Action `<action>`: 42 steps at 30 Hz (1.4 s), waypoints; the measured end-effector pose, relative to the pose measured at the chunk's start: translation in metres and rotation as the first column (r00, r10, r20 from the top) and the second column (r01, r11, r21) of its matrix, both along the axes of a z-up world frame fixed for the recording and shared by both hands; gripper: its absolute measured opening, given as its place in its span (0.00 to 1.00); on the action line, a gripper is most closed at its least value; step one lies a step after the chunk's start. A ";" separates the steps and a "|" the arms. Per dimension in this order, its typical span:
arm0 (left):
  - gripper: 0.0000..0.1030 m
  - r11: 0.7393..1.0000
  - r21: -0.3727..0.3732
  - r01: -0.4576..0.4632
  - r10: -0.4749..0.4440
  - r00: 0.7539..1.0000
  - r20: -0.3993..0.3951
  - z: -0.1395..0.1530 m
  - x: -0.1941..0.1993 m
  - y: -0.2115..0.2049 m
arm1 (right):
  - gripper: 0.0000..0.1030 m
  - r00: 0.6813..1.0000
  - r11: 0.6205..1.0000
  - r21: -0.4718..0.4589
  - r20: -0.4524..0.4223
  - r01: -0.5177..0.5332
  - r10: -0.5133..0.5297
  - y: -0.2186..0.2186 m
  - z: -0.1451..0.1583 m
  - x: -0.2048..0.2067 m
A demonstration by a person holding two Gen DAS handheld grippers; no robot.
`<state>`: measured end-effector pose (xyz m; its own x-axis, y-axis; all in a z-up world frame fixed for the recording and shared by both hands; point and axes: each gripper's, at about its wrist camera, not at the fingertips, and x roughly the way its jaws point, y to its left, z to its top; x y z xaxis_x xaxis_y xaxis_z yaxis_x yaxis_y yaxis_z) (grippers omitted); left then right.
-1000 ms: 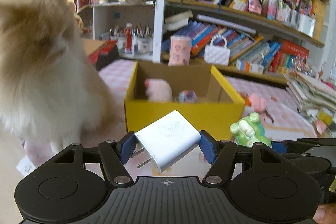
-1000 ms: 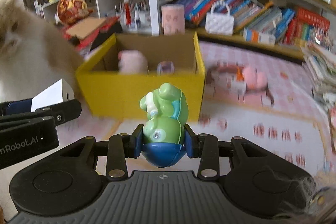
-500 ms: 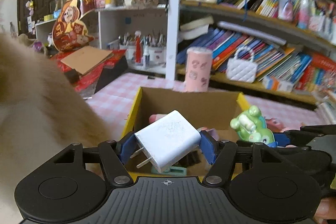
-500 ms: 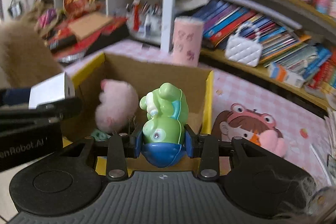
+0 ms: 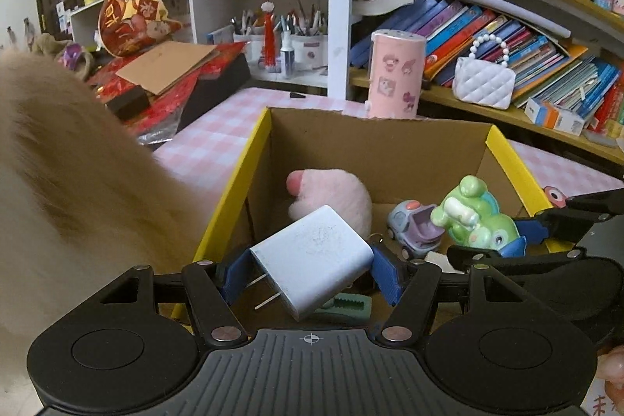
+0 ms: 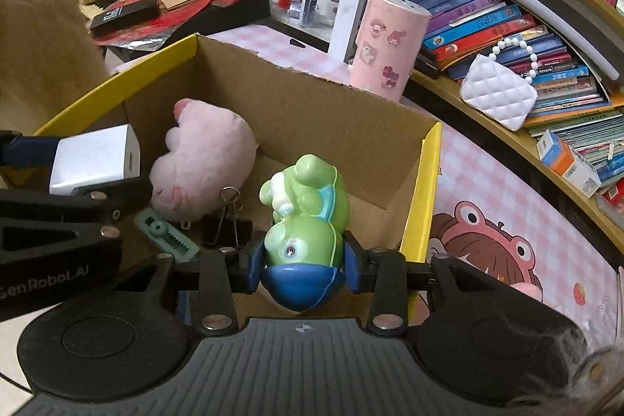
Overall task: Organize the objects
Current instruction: 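Open the left tool to drop the charger plug while the right tool drops the frog toy into the box, then withdraw both open tools from the box toward the pink plush and card box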
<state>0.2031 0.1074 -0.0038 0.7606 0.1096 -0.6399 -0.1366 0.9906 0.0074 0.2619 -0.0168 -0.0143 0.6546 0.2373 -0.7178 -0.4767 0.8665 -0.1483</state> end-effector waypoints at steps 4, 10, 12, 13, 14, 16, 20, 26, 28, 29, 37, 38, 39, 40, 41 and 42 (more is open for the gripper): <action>0.68 1.000 0.011 0.002 -0.002 0.999 0.034 0.007 -0.003 0.000 | 0.45 0.999 0.999 0.036 0.017 0.033 -0.034 -0.003 0.004 0.002; 0.76 1.000 -0.004 0.014 -0.013 0.989 0.149 0.036 -0.027 0.001 | 0.48 0.989 0.981 0.157 0.076 0.115 -0.128 -0.021 0.035 -0.013; 0.77 1.000 -0.014 0.024 -0.021 0.983 0.183 0.047 -0.038 0.000 | 0.48 0.982 0.969 0.201 0.094 0.142 -0.164 -0.029 0.047 -0.024; 0.78 0.999 -0.019 0.030 -0.026 0.980 0.196 0.051 -0.043 0.000 | 0.48 0.977 0.963 0.221 0.105 0.157 -0.184 -0.033 0.052 -0.032; 0.79 0.999 -0.022 0.037 -0.032 0.977 0.209 0.055 -0.049 -0.001 | 0.48 0.974 0.958 0.233 0.112 0.167 -0.197 -0.036 0.056 -0.039; 0.81 0.998 -0.025 0.053 -0.046 0.973 0.228 0.061 -0.061 -0.003 | 0.48 0.966 0.949 0.251 0.126 0.190 -0.227 -0.042 0.062 -0.054; 0.82 0.997 -0.023 0.077 -0.070 0.971 0.231 0.062 -0.088 -0.005 | 0.48 0.951 0.933 0.269 0.130 0.238 -0.280 -0.051 0.066 -0.088; 0.88 0.998 -0.008 0.068 -0.065 0.980 0.185 0.047 -0.126 0.000 | 0.49 0.929 0.922 0.237 0.138 0.307 -0.345 -0.055 0.052 -0.143; 0.88 0.998 -0.004 0.062 -0.061 0.986 0.158 0.040 -0.136 0.003 | 0.49 0.926 0.918 0.229 0.126 0.323 -0.357 -0.057 0.044 -0.159; 0.88 0.998 -0.003 0.060 -0.059 0.987 0.147 0.037 -0.142 0.005 | 0.49 0.924 0.917 0.222 0.119 0.332 -0.363 -0.057 0.040 -0.167; 0.91 0.997 0.026 0.076 -0.078 0.993 0.085 0.020 -0.179 0.003 | 0.53 0.917 0.908 0.190 0.067 0.374 -0.392 -0.053 0.012 -0.220; 0.91 0.996 0.030 0.080 -0.082 0.994 0.077 0.018 -0.183 0.002 | 0.54 0.918 0.909 0.184 0.067 0.374 -0.392 -0.052 0.010 -0.226; 0.91 0.996 0.032 0.086 -0.088 0.994 0.068 0.016 -0.187 0.001 | 0.55 0.918 0.910 0.180 0.066 0.374 -0.390 -0.052 0.008 -0.231; 0.91 0.995 0.036 0.091 -0.093 0.994 0.061 0.014 -0.191 0.000 | 0.56 0.918 0.910 0.175 0.063 0.376 -0.391 -0.052 0.005 -0.236; 0.91 0.994 0.041 0.098 -0.100 0.994 0.053 0.012 -0.194 -0.002 | 0.56 0.917 0.908 0.172 0.058 0.381 -0.395 -0.052 0.003 -0.240; 0.91 0.994 0.044 0.104 -0.106 0.993 0.047 0.010 -0.196 -0.002 | 0.56 0.915 0.907 0.169 0.054 0.386 -0.399 -0.053 0.002 -0.244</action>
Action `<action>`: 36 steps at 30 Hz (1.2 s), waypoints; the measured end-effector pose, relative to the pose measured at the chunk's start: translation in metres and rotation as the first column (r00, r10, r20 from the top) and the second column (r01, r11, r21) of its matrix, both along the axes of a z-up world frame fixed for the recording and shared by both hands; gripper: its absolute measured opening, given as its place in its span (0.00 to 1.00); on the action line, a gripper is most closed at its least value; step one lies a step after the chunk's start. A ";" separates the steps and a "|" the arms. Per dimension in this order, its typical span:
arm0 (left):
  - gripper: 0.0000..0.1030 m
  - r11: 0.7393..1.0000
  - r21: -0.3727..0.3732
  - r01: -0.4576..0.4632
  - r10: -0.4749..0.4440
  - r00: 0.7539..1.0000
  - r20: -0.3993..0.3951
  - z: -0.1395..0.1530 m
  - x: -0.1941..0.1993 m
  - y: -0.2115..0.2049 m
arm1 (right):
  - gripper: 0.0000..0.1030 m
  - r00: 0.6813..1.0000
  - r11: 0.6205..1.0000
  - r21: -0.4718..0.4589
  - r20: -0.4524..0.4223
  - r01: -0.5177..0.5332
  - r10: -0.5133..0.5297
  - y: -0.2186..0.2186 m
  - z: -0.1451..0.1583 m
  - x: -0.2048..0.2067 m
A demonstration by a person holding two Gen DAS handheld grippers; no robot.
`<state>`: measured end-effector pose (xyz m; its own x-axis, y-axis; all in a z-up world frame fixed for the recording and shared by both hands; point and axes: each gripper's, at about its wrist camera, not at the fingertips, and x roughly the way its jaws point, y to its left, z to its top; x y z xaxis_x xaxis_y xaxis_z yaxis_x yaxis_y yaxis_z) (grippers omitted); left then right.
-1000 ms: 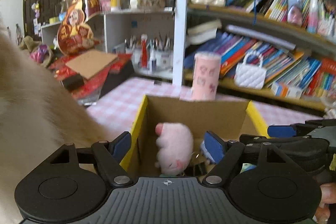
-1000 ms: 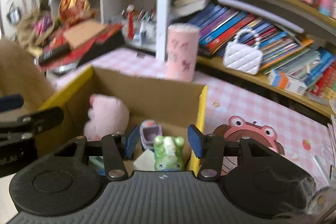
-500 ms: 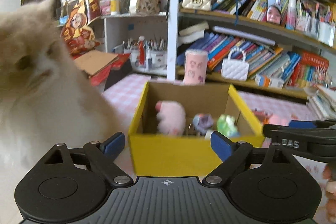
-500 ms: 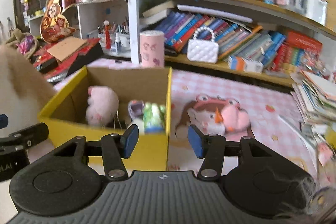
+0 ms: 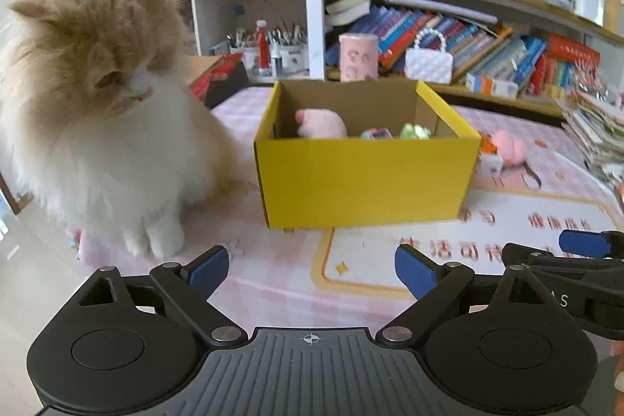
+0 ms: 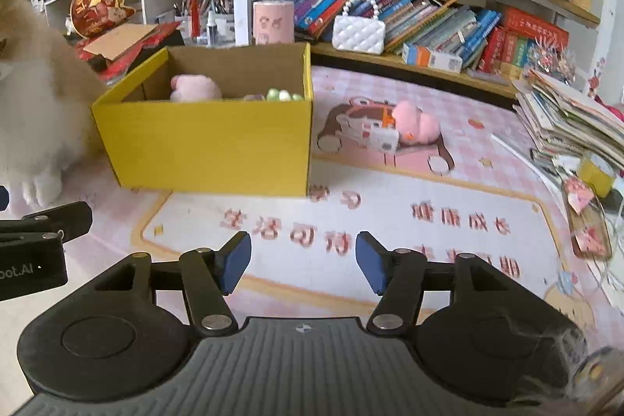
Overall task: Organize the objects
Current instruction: 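Withdraw both open tools from the box toward the pink plush and card box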
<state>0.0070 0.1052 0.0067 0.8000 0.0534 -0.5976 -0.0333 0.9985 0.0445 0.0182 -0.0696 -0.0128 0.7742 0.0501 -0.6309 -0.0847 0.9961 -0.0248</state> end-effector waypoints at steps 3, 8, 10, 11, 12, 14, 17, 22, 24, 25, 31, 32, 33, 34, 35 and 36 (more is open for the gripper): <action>0.91 1.000 0.007 0.014 -0.014 1.000 -0.013 -0.003 -0.006 -0.002 | 0.56 1.000 1.000 -0.001 -0.013 0.018 -0.018 -0.003 -0.004 -0.010; 0.91 0.998 0.002 0.056 -0.056 0.998 -0.029 -0.007 -0.013 -0.009 | 0.58 0.997 0.998 -0.006 -0.021 0.068 -0.068 -0.014 -0.008 -0.025; 0.91 0.996 0.000 0.085 -0.085 0.996 -0.037 -0.009 -0.012 -0.016 | 0.58 0.995 0.995 -0.008 -0.026 0.096 -0.096 -0.020 -0.010 -0.030; 0.91 0.995 -0.001 0.100 -0.100 0.994 -0.041 -0.010 -0.012 -0.019 | 0.59 0.994 0.994 -0.009 -0.027 0.108 -0.109 -0.023 -0.010 -0.031; 0.91 0.993 -0.002 0.116 -0.116 0.992 -0.043 -0.011 -0.012 -0.023 | 0.59 0.992 0.993 -0.010 -0.029 0.121 -0.121 -0.026 -0.010 -0.033; 0.91 0.989 -0.004 0.146 -0.146 0.988 -0.047 -0.012 -0.011 -0.031 | 0.59 0.988 0.989 -0.012 -0.033 0.150 -0.150 -0.034 -0.012 -0.038; 0.91 0.981 -0.004 0.192 -0.192 0.980 -0.050 -0.012 -0.009 -0.043 | 0.60 0.980 0.981 -0.009 -0.038 0.195 -0.195 -0.046 -0.013 -0.044; 0.91 0.966 -0.004 0.260 -0.260 0.964 -0.054 -0.013 -0.004 -0.064 | 0.61 0.964 0.965 -0.011 -0.040 0.262 -0.262 -0.065 -0.013 -0.050; 0.91 0.959 -0.006 0.285 -0.284 0.957 -0.059 -0.014 -0.002 -0.072 | 0.62 0.958 0.959 -0.014 -0.045 0.283 -0.283 -0.072 -0.014 -0.052; 0.91 0.955 -0.007 0.296 -0.296 0.953 -0.063 -0.015 0.000 -0.077 | 0.63 0.954 0.955 -0.015 -0.049 0.296 -0.296 -0.076 -0.015 -0.052; 0.91 0.939 -0.011 0.344 -0.344 0.936 -0.080 -0.019 0.009 -0.103 | 0.66 0.935 0.937 -0.025 -0.065 0.349 -0.349 -0.100 -0.018 -0.049; 0.92 0.936 -0.013 0.351 -0.351 0.933 -0.083 -0.020 0.012 -0.107 | 0.66 0.932 0.934 -0.027 -0.068 0.355 -0.356 -0.104 -0.019 -0.048; 0.92 0.934 -0.014 0.357 -0.357 0.930 -0.086 -0.021 0.014 -0.112 | 0.66 0.929 0.932 -0.028 -0.072 0.361 -0.362 -0.109 -0.020 -0.046; 0.92 0.932 -0.014 0.362 -0.362 0.928 -0.088 -0.021 0.016 -0.117 | 0.66 0.927 0.931 -0.028 -0.076 0.365 -0.366 -0.113 -0.020 -0.044; 0.92 0.930 -0.013 0.367 -0.367 0.926 -0.090 -0.022 0.019 -0.121 | 0.66 0.925 0.929 -0.029 -0.079 0.369 -0.371 -0.117 -0.021 -0.041; 0.92 0.929 -0.013 0.369 -0.369 0.925 -0.091 -0.022 0.022 -0.125 | 0.66 0.924 0.928 -0.029 -0.082 0.372 -0.373 -0.121 -0.021 -0.038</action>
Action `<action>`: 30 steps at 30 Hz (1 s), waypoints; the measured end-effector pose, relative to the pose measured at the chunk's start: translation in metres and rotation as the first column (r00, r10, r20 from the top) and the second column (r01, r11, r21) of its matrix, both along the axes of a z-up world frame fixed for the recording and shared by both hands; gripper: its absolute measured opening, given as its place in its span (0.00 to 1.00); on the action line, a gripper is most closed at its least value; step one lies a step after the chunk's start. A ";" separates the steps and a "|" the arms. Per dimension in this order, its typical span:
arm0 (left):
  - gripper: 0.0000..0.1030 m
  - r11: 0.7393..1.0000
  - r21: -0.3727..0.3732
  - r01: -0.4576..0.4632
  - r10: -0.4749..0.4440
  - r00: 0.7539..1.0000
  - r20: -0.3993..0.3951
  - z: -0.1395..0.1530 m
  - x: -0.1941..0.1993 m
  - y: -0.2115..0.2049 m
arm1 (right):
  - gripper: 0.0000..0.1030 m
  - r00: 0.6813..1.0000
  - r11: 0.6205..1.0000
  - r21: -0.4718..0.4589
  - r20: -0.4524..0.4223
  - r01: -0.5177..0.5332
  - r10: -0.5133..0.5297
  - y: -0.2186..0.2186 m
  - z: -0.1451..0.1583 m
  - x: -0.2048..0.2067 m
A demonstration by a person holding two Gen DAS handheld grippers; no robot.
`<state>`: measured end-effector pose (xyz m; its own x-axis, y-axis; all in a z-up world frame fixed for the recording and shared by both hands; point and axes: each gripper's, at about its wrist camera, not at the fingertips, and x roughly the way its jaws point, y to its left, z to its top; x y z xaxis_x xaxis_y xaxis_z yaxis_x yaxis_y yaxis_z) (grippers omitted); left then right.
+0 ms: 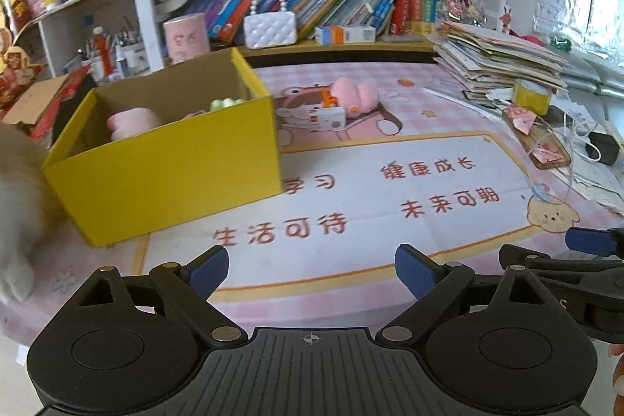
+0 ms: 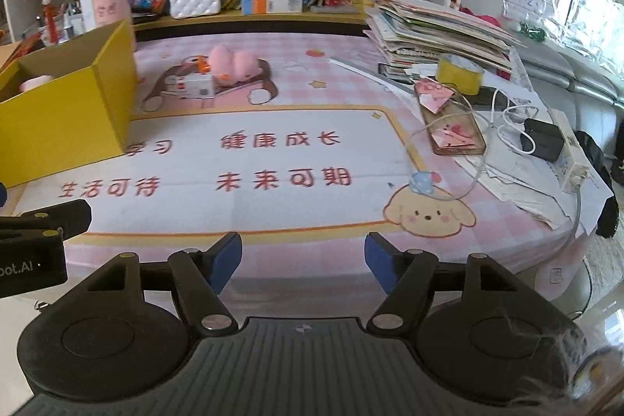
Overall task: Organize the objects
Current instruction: 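Withdraw both open tools from the box toward the pink plush and card box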
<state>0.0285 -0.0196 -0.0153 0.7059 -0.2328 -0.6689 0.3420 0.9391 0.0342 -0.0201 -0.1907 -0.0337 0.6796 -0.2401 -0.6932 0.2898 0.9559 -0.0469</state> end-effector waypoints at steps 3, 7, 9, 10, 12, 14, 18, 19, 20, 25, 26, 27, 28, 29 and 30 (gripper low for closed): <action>0.92 1.000 0.001 0.002 -0.002 1.000 -0.004 -0.001 0.009 -0.012 | 0.67 1.000 1.000 -0.002 -0.003 -0.002 0.002 -0.009 0.001 0.009; 0.92 1.000 0.004 0.000 0.000 1.000 -0.008 -0.001 0.022 -0.026 | 0.67 1.000 1.000 -0.001 -0.010 -0.014 0.014 -0.022 0.001 0.026; 0.92 1.000 0.005 -0.006 0.006 1.000 -0.009 -0.001 0.028 -0.032 | 0.67 1.000 1.000 -0.001 -0.014 -0.023 0.023 -0.027 0.001 0.034; 0.92 1.000 0.006 -0.009 0.009 1.000 -0.011 -0.002 0.032 -0.035 | 0.67 0.999 1.000 -0.001 -0.015 -0.028 0.028 -0.029 0.000 0.039; 0.92 1.000 0.008 -0.017 0.018 1.000 -0.014 -0.002 0.038 -0.040 | 0.67 0.999 0.999 0.002 -0.020 -0.038 0.038 -0.034 0.000 0.048; 0.92 1.000 0.010 -0.027 0.027 0.999 -0.018 -0.003 0.045 -0.045 | 0.68 0.998 0.999 0.004 -0.025 -0.049 0.049 -0.040 0.000 0.057; 0.92 0.999 0.011 -0.045 0.046 0.999 -0.026 -0.005 0.060 -0.058 | 0.70 0.997 0.997 0.019 -0.029 -0.074 0.075 -0.053 0.000 0.075; 0.92 0.999 0.010 -0.048 0.048 0.998 -0.027 -0.005 0.064 -0.061 | 0.70 0.997 0.997 0.024 -0.028 -0.078 0.078 -0.057 0.000 0.080; 0.92 0.999 0.011 -0.051 0.051 0.998 -0.026 -0.005 0.068 -0.065 | 0.70 0.996 0.996 0.030 -0.027 -0.081 0.081 -0.061 0.001 0.085; 0.91 0.997 0.008 -0.073 0.074 0.997 -0.030 -0.004 0.088 -0.084 | 0.71 0.994 0.994 0.047 -0.014 -0.104 0.105 -0.080 0.004 0.111; 0.91 0.997 0.007 -0.080 0.080 0.996 -0.026 -0.003 0.092 -0.087 | 0.71 0.994 0.993 0.049 -0.011 -0.109 0.110 -0.084 0.005 0.117; 0.91 0.996 0.006 -0.085 0.086 0.996 -0.022 -0.003 0.097 -0.091 | 0.71 0.993 0.992 0.052 -0.005 -0.114 0.115 -0.087 0.007 0.123; 0.91 0.996 0.004 -0.093 0.093 0.996 -0.016 -0.002 0.101 -0.095 | 0.72 0.993 0.991 0.055 0.003 -0.119 0.119 -0.091 0.008 0.129; 0.91 0.995 0.002 -0.100 0.100 0.995 -0.010 -0.001 0.104 -0.098 | 0.73 0.993 0.991 0.060 0.014 -0.121 0.120 -0.096 0.010 0.135; 0.90 0.994 0.001 -0.107 0.107 0.994 -0.005 -0.001 0.108 -0.102 | 0.73 0.993 0.991 0.063 0.023 -0.121 0.119 -0.099 0.011 0.140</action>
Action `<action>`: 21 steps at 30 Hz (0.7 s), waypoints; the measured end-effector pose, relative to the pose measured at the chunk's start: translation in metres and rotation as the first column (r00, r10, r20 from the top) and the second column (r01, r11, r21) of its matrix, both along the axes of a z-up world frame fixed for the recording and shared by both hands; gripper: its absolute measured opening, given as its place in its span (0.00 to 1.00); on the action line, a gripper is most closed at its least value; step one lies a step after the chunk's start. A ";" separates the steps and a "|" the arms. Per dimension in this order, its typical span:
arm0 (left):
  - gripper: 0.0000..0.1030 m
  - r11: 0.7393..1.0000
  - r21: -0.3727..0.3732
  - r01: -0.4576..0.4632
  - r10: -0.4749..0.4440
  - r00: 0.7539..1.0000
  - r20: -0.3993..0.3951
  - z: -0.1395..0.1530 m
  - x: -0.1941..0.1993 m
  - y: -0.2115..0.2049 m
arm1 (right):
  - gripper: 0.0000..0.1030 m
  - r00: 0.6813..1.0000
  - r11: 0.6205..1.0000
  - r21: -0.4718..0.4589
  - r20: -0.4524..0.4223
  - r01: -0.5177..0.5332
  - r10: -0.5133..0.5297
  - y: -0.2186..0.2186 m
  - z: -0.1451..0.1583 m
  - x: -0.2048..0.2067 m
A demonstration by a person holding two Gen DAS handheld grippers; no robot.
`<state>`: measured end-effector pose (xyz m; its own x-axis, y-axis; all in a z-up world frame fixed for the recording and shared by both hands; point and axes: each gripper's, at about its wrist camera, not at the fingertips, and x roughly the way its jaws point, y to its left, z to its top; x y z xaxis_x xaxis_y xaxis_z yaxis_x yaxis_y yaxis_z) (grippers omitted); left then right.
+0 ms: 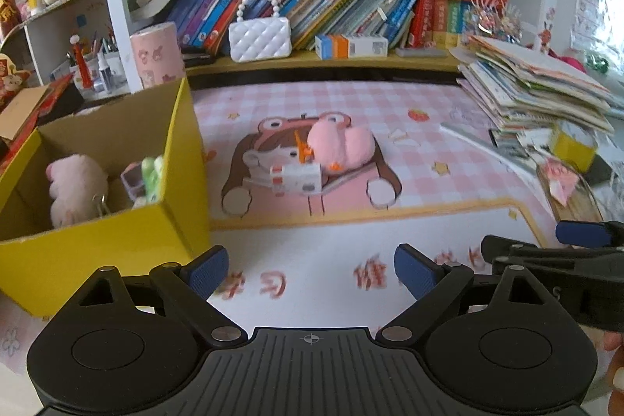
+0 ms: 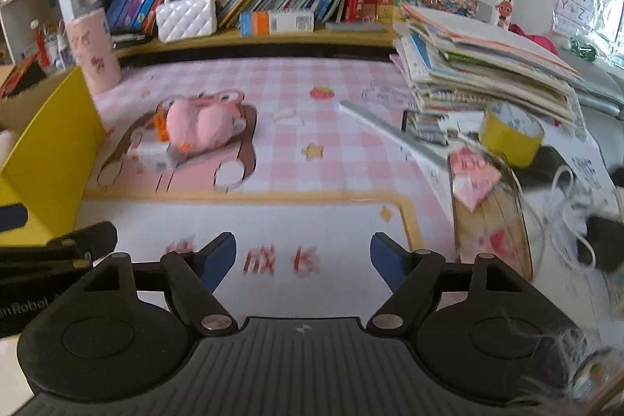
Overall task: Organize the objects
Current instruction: 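Withdraw both open tools from the box toward the pink plush and card box, then grasp the white-and-red card box with the left tool while the right tool grasps the pink plush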
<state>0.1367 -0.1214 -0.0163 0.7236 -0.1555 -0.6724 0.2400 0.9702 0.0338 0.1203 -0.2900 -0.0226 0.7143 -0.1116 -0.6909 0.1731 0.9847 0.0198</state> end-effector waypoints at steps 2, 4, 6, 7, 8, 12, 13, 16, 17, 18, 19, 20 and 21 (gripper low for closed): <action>0.90 1.000 0.001 -0.020 0.020 1.000 0.008 0.000 0.008 -0.006 | 0.74 1.000 1.000 0.010 0.020 0.001 -0.001 -0.009 0.003 0.011; 0.81 0.999 0.000 -0.037 0.037 0.999 0.011 -0.001 0.017 -0.013 | 0.74 1.000 1.000 0.018 0.027 0.001 -0.001 -0.014 0.005 0.022; 0.78 0.999 0.005 -0.050 0.050 0.999 0.010 -0.004 0.027 -0.019 | 0.74 0.999 1.000 0.024 0.037 -0.014 0.013 -0.020 0.006 0.032; 0.77 0.998 0.011 -0.058 0.058 0.998 0.012 -0.007 0.032 -0.021 | 0.74 0.999 1.000 0.023 0.040 -0.021 0.020 -0.021 0.007 0.037; 0.77 0.997 0.019 -0.069 0.069 0.998 0.013 -0.010 0.038 -0.024 | 0.74 0.999 0.999 0.025 0.042 -0.030 0.029 -0.023 0.007 0.043; 0.75 0.991 0.030 -0.129 0.129 0.992 -0.006 -0.024 0.066 -0.029 | 0.75 0.997 0.997 0.042 0.048 -0.060 0.058 -0.025 0.006 0.065; 0.75 0.989 0.031 -0.142 0.142 0.990 -0.005 -0.027 0.071 -0.029 | 0.75 0.996 0.996 0.045 0.051 -0.071 0.069 -0.025 0.006 0.071; 0.75 0.983 0.038 -0.180 0.181 0.983 -0.013 -0.039 0.090 -0.031 | 0.76 0.994 0.994 0.045 0.051 -0.097 0.095 -0.024 0.005 0.083; 0.75 0.981 0.038 -0.189 0.190 0.982 -0.019 -0.042 0.097 -0.032 | 0.76 0.993 0.993 0.046 0.048 -0.105 0.103 -0.024 0.004 0.087; 0.75 0.980 0.039 -0.197 0.198 0.980 -0.025 -0.046 0.102 -0.033 | 0.76 0.993 0.993 0.046 0.045 -0.113 0.111 -0.024 0.004 0.090; 0.75 0.979 0.041 -0.202 0.203 0.979 -0.029 -0.050 0.108 -0.034 | 0.76 0.992 0.992 0.046 0.041 -0.122 0.120 -0.024 0.004 0.093; 0.75 0.978 0.045 -0.205 0.206 0.978 -0.031 -0.053 0.112 -0.035 | 0.76 0.991 0.990 0.044 0.038 -0.131 0.129 -0.024 0.003 0.095; 0.75 0.976 0.052 -0.209 0.211 0.977 -0.034 -0.057 0.117 -0.036 | 0.77 0.990 0.989 0.043 0.037 -0.139 0.137 -0.024 0.003 0.098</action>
<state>0.2534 -0.1575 -0.0734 0.7097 0.0305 -0.7039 0.0330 0.9965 0.0764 0.2183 -0.3145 -0.0200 0.7434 0.0204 -0.6685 0.0339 0.9971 0.0681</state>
